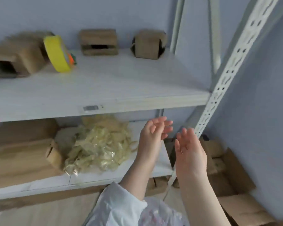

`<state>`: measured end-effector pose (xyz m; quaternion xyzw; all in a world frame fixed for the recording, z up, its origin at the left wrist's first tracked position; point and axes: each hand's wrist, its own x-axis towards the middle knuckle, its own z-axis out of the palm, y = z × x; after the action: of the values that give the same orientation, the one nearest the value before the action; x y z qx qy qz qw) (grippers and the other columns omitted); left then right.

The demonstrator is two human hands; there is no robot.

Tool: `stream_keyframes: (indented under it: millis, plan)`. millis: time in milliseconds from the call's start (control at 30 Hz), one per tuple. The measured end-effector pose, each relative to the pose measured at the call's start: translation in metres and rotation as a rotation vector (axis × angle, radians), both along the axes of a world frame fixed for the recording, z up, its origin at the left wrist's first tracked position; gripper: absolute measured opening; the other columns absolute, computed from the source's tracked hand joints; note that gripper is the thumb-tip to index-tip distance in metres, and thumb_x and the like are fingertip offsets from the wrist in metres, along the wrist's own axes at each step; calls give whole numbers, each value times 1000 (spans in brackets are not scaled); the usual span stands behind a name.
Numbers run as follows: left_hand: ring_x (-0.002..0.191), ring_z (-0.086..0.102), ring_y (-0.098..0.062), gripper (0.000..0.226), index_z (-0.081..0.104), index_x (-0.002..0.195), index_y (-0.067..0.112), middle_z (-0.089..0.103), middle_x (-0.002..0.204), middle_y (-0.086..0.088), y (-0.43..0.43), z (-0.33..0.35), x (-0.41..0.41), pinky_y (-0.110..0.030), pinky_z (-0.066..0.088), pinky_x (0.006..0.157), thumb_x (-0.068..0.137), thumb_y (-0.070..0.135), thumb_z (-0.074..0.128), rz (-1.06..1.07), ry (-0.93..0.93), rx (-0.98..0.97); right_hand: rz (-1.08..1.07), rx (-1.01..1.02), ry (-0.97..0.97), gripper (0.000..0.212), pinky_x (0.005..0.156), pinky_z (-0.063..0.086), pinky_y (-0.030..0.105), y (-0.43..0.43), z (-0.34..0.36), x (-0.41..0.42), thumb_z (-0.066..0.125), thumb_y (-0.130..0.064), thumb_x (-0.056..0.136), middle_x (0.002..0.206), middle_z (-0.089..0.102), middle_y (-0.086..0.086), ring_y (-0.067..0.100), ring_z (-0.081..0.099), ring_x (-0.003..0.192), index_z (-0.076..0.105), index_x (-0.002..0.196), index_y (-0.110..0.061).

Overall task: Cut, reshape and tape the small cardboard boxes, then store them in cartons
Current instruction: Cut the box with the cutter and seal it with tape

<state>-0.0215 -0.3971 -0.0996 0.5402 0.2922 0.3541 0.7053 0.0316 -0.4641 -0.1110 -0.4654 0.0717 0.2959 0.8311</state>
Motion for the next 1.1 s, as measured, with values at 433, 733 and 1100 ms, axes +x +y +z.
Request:
stream_keyframes:
  millis: [433,733,1100]
  plan:
    - [79,65,-2,14,56,95,20,68,92,10,202,73,-116,-19,48,73,96,11,45,147,39,282,227,-19,-353,8,85,46,25,197,89,-60,56,-25,92,104,66,-4,13,61,105,60,97,-19]
    - [95,62,-12,12,48,105,25,63,110,-2,274,75,-49,-29,47,86,94,22,51,75,140,250,230,-118,-364,30,96,44,31,256,100,4,59,-40,88,117,60,1,18,55,113,55,106,-16]
    - [132,38,-18,66,29,143,17,38,145,-6,404,93,135,-32,30,107,89,49,50,32,368,360,107,-331,-341,61,101,41,34,334,111,221,60,-60,79,120,52,1,18,49,108,51,120,-17]
